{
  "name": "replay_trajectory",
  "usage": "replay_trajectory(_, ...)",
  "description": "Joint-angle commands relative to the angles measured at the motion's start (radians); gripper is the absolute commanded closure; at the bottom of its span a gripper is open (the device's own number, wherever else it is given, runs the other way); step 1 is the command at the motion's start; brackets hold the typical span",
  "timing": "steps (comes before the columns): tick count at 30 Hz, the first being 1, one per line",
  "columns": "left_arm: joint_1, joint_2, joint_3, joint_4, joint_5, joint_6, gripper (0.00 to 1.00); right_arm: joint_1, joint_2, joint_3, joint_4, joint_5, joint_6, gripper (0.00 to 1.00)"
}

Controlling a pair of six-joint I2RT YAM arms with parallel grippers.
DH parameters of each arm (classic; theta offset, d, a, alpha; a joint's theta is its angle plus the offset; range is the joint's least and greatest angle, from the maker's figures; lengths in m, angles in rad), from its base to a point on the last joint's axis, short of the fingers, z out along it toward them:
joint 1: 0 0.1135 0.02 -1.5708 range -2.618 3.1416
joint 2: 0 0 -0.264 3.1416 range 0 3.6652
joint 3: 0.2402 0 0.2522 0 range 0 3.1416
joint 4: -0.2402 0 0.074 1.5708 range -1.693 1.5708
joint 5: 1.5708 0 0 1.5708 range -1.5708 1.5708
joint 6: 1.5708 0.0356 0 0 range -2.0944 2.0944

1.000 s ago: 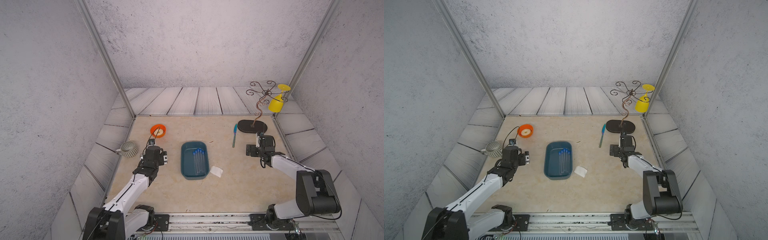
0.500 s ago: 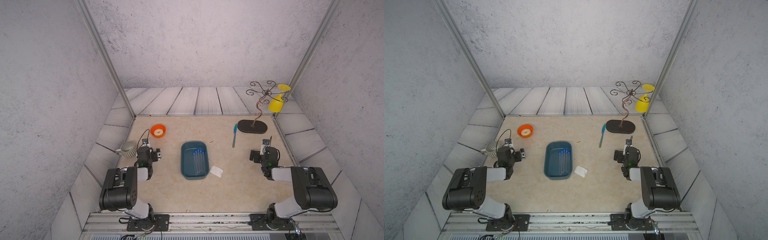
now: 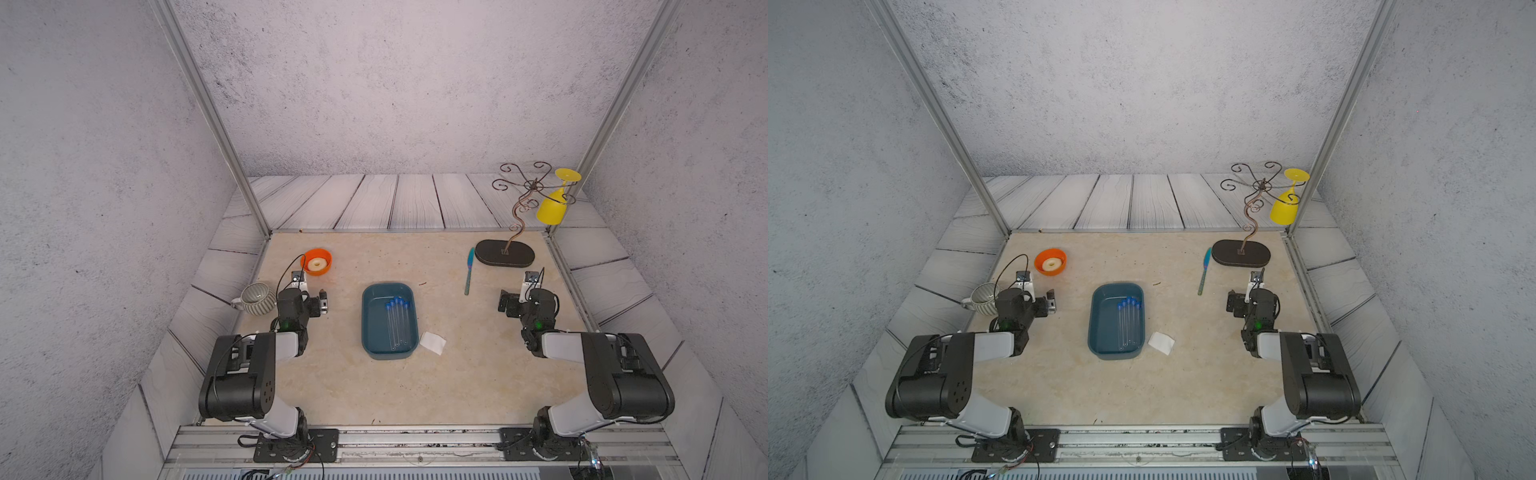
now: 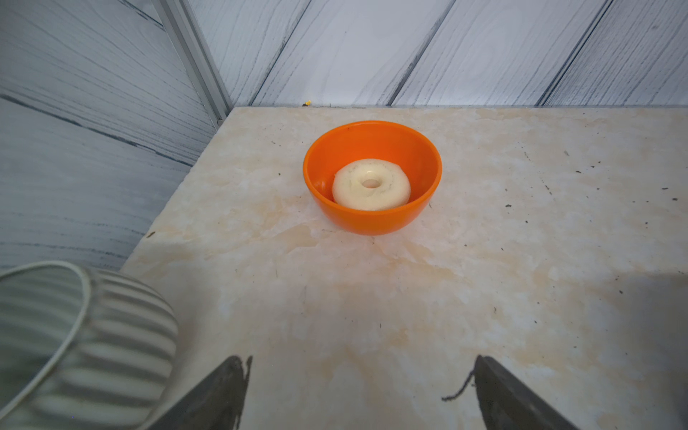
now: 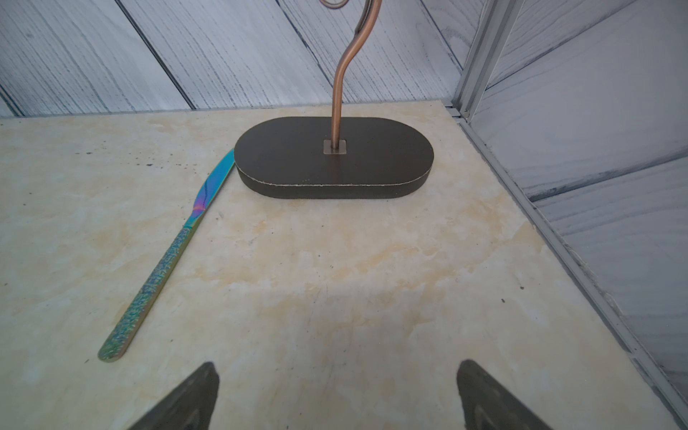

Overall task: Wipe the exteriors of test tubes
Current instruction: Reset both arms

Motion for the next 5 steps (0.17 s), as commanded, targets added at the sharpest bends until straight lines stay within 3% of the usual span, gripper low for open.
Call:
replay_trajectory(1,-0.003,0.008,0.019,-0.006,0.008,0.011,0.03,0.003,0.004,0.006,0.014,0.018,-0.001,0.01)
replay_trajectory(5,-0.003,-0.009,0.003,0.007,0.000,0.007,0.03,0.003,0.005,0.006,0.014,0.018,-0.001,0.01)
